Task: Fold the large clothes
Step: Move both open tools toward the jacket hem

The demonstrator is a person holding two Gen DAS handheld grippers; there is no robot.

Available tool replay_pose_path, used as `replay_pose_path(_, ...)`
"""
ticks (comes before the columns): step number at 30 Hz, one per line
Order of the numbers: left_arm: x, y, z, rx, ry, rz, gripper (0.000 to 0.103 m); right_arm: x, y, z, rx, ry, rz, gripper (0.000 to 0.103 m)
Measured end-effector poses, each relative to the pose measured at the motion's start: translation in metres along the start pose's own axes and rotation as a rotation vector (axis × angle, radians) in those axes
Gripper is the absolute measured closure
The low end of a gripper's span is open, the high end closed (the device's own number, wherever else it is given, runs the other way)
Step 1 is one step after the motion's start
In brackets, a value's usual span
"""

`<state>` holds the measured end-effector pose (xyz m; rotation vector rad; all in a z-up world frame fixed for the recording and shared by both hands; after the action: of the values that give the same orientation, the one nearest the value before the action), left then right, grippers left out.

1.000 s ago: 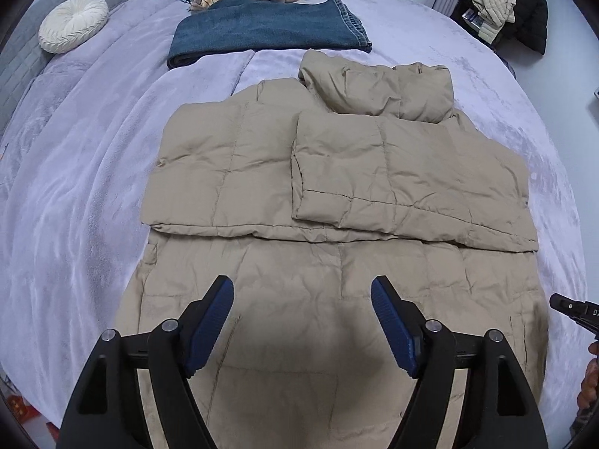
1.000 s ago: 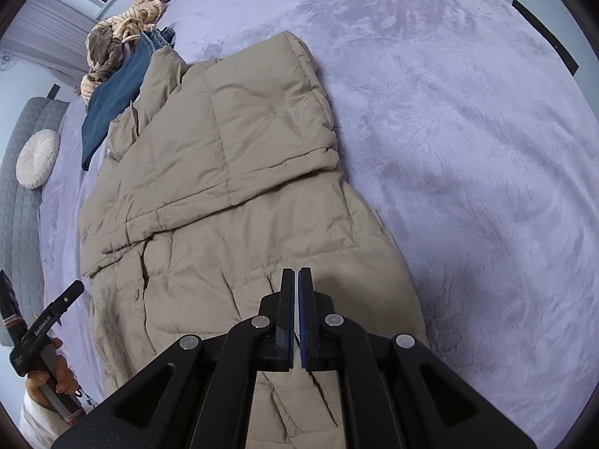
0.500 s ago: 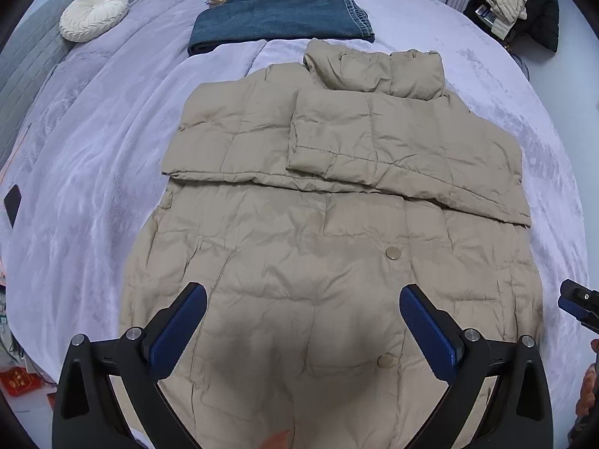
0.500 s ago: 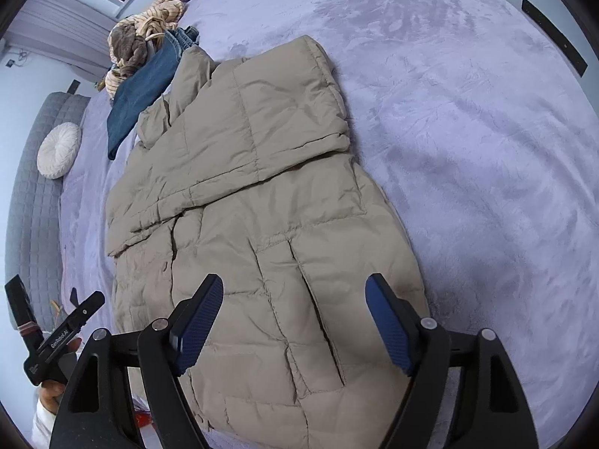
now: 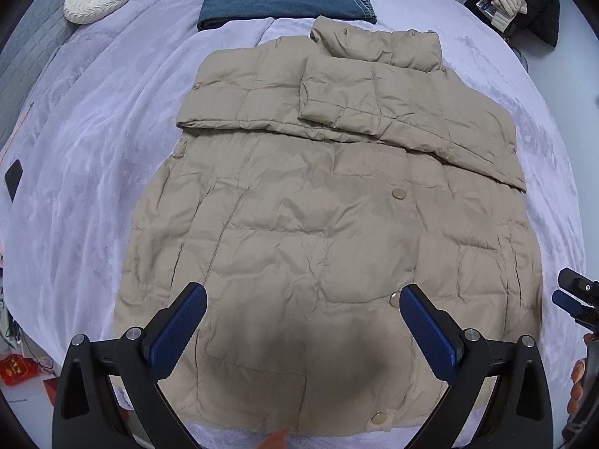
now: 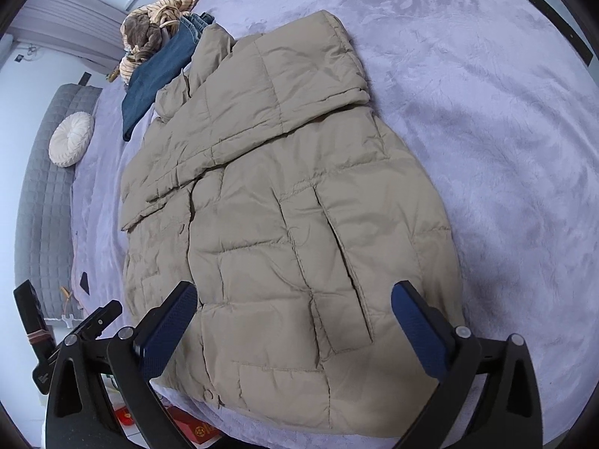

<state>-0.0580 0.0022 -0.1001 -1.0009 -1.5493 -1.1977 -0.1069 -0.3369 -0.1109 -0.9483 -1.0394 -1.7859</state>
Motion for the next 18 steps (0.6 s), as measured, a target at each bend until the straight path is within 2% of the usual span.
replay_pose_path(11, -0.023, -0.040, 0.064, 0.027, 0.006, 0.077, 0.000, -0.015, -0.071, 0.004, -0.170, 0.003, 0.015, 0.000)
replay_pose_path(18, -0.025, -0.060, 0.094, 0.070, -0.013, 0.105, 0.000, -0.009, -0.102, 0.005, -0.216, -0.016, -0.039, 0.000)
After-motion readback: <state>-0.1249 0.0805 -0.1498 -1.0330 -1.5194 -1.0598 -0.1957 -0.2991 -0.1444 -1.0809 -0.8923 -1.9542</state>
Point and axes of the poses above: each gripper's, at about its wrist camera, not at the fingertips, and x roughly against the way its jaws point, z to its left, y to its top, the point moved 1 cm from there along -x, roughly the way its jaws point, and after that the axes turned 9 degrees about x, right-handed, at the moved point
